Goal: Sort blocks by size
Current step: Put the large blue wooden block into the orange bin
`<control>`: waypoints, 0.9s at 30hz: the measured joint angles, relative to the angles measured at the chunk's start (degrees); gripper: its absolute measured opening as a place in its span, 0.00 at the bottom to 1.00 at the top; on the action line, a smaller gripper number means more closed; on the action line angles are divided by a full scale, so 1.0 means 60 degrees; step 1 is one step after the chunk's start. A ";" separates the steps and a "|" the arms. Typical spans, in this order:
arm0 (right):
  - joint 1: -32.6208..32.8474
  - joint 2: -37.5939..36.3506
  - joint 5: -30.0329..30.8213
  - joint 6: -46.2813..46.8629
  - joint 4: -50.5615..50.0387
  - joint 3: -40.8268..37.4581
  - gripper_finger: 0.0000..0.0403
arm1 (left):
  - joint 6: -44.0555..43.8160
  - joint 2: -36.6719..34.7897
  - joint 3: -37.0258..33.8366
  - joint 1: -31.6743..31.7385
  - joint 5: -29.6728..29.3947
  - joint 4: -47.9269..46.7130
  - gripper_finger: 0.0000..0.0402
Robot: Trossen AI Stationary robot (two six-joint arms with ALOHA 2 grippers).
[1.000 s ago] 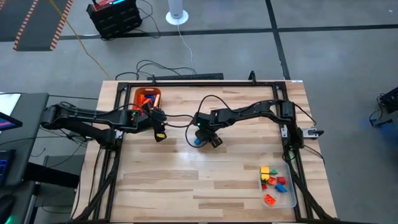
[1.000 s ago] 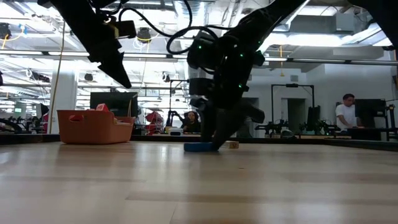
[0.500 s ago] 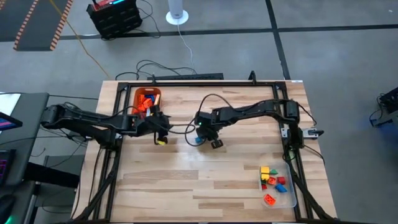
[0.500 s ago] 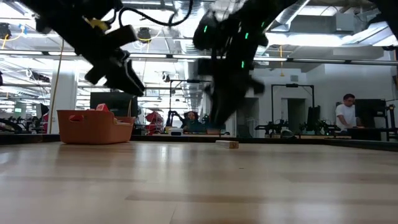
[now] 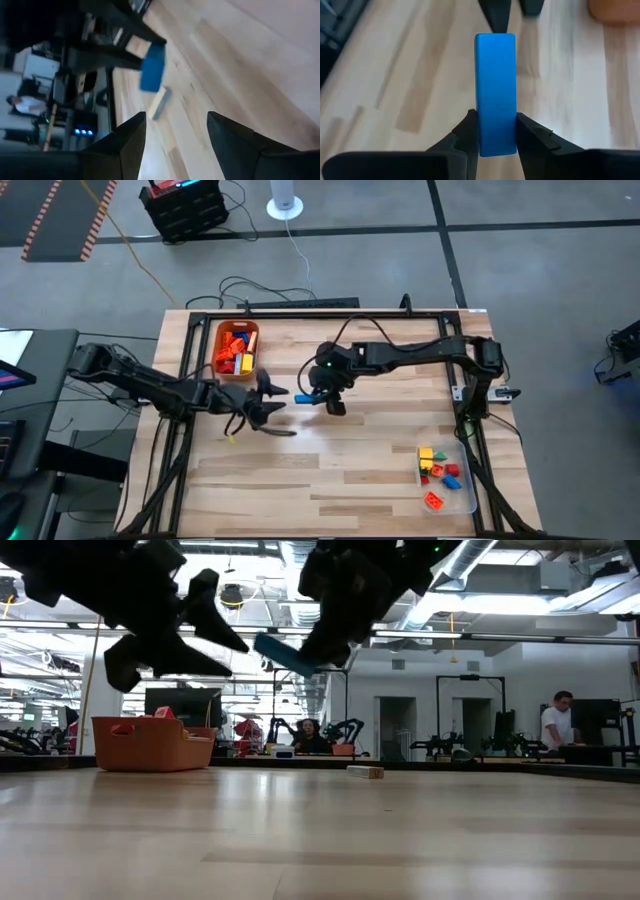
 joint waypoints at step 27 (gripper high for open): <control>0.0588 0.0004 -0.0103 0.1626 0.0828 -0.0005 0.34 | 0.1805 0.2608 0.0787 -0.0505 0.0228 0.3003 0.21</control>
